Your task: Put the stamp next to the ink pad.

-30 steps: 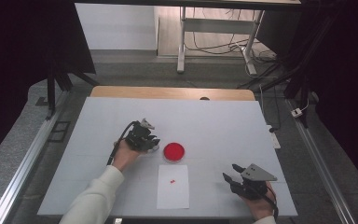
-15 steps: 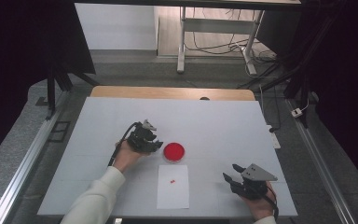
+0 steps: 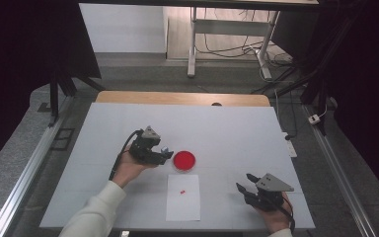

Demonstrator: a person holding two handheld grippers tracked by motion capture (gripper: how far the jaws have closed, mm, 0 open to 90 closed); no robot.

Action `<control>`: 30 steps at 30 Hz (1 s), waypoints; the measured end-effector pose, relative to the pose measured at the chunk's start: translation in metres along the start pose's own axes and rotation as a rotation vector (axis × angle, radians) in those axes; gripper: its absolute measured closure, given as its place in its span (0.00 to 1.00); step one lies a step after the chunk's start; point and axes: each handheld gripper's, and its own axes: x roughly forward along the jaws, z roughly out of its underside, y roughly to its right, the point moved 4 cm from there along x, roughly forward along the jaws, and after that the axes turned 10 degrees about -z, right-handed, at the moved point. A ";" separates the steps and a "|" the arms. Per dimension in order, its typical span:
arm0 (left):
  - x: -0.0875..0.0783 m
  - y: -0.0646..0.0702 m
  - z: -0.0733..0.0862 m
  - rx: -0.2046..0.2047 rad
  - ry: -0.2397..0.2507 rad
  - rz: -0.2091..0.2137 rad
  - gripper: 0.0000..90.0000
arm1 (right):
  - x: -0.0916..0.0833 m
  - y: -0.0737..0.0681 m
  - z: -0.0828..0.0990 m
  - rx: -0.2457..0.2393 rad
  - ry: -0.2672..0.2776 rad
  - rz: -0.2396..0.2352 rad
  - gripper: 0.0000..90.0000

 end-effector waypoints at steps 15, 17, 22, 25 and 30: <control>-0.048 0.006 0.033 -0.025 0.078 0.021 0.32 | -0.001 0.002 0.001 0.005 0.003 0.000 0.51; -0.054 0.007 0.037 -0.026 0.091 0.028 0.32 | -0.001 0.002 0.001 0.005 0.002 -0.001 0.51; -0.067 0.012 0.050 -0.019 0.117 0.047 0.32 | -0.003 0.003 0.001 -0.001 0.003 0.002 0.51; -0.074 0.015 0.059 -0.017 0.126 0.049 0.32 | -0.004 0.004 0.001 0.001 0.010 -0.001 0.51; -0.079 0.018 0.073 -0.023 0.134 0.056 0.33 | -0.005 0.006 0.002 0.000 0.008 -0.001 0.51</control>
